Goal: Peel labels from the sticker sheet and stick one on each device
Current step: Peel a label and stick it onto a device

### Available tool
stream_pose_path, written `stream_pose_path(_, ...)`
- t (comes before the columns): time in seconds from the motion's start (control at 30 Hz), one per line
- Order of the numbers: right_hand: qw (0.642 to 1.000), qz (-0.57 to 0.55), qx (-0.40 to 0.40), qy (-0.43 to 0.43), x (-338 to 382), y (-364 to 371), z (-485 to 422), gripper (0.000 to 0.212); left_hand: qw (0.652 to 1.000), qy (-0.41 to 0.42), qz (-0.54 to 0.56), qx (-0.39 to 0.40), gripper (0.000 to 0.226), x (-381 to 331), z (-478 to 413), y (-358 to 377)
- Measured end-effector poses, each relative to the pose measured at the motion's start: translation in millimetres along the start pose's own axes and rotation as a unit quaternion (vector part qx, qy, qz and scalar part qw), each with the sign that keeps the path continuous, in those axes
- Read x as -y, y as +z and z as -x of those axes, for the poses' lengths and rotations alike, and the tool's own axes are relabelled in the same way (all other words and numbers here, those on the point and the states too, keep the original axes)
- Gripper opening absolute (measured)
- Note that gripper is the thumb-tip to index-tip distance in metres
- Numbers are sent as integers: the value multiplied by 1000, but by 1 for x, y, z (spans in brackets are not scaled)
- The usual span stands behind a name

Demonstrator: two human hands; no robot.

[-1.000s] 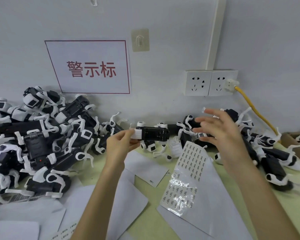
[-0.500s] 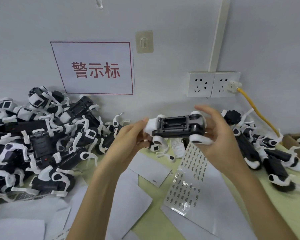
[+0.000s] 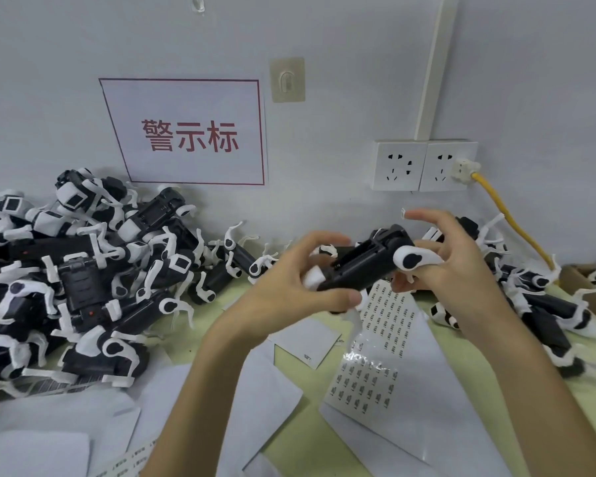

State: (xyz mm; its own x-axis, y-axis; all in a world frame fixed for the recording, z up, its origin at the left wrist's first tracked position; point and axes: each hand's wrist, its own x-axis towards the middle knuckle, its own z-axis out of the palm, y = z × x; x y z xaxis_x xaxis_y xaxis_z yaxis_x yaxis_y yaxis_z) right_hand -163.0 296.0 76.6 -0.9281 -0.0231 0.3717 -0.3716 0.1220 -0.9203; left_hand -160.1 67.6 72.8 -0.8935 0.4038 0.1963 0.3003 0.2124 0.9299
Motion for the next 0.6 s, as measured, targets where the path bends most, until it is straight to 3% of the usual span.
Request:
stream_pose_path(0.1,1000,8,0,-11,0,0,0,59,997,-27,-30,66,57,-2,1,7)
stream_pose_path(0.2,1000,19,-13,-21,0,4,1,64,996,-36,-22,83,52,-2,0,16)
stream_pose_path(0.33,998,27,-45,-45,4,1,-1,61,999,-6,21,37,46,-1,-2,16)
stream_pose_path(0.47,997,-12,-50,-61,9,-6,0,63,983,-1,178,-50,38,0,-4,12)
stream_pose_path(0.6,989,-113,-57,-74,19,-2,3,29,968,3,230,-102,47,1,-5,8)
